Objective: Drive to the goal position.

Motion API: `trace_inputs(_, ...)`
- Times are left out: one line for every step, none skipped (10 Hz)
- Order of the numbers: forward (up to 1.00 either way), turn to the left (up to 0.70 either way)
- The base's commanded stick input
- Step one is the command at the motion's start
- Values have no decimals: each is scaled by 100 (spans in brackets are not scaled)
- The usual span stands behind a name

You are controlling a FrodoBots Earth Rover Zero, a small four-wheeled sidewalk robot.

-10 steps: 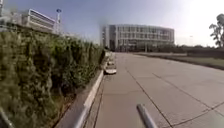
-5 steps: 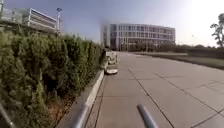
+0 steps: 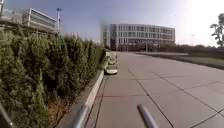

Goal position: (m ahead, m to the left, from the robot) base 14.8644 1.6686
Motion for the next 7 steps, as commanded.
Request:
trace_inputs(70,-27)
trace_inputs(70,-27)
trace_inputs(70,-27)
trace_inputs(70,-27)
trace_inputs(70,-27)
trace_inputs(0,-45)
trace_inputs(0,-45)
